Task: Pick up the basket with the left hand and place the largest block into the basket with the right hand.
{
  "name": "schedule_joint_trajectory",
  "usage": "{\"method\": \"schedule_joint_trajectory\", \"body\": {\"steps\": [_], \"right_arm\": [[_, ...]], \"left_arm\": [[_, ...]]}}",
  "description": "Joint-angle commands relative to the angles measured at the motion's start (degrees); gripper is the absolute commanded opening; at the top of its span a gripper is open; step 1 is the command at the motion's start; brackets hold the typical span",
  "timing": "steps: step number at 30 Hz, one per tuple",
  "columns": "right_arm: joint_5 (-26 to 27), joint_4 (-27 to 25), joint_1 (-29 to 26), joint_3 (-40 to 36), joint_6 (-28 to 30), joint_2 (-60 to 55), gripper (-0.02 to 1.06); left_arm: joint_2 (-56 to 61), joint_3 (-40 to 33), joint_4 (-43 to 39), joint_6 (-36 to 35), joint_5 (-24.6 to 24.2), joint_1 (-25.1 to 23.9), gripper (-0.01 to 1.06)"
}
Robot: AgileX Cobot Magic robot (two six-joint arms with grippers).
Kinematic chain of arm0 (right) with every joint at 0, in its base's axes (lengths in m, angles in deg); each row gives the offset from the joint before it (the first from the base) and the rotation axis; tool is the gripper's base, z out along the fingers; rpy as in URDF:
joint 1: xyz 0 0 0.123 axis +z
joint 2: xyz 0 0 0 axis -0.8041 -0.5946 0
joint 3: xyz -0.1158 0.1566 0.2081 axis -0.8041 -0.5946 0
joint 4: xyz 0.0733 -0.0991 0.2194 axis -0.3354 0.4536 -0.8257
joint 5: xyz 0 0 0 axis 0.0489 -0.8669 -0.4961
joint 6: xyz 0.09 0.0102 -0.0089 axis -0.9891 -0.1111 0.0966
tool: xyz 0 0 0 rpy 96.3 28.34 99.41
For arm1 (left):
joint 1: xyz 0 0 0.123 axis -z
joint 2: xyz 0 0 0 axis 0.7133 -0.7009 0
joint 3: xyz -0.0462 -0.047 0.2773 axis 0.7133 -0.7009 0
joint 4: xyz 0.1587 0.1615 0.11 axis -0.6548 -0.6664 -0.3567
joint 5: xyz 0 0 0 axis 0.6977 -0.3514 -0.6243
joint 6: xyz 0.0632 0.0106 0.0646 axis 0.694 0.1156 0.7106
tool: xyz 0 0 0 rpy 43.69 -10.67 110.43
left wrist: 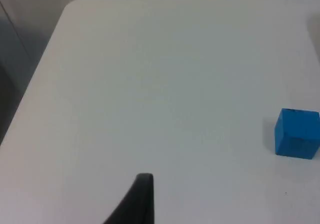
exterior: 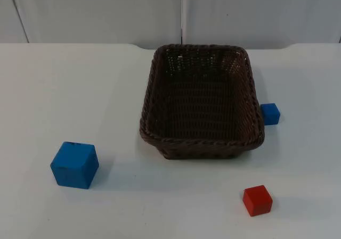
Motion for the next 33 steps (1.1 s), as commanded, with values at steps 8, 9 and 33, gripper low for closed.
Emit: {"method": "schedule_joint_trajectory", "body": {"steps": [8, 9, 33], "right_arm": [[0.62, 0.05, -0.13, -0.14, 0.68, 0.12, 1.05], [0.62, 0.05, -0.13, -0.14, 0.68, 0.12, 1.05], [0.62, -0.06, -0.13, -0.14, 0.68, 0.12, 1.05]], "left_arm": [[-7.07, 3.48, 5.07, 0.00, 5.88, -0.16, 1.05], [-8.39, 3.60, 5.61, 0.00, 6.48, -0.16, 1.05], [-29.83, 3.60, 25.59, 14.87, 21.48, -0.16, 1.05]]}}
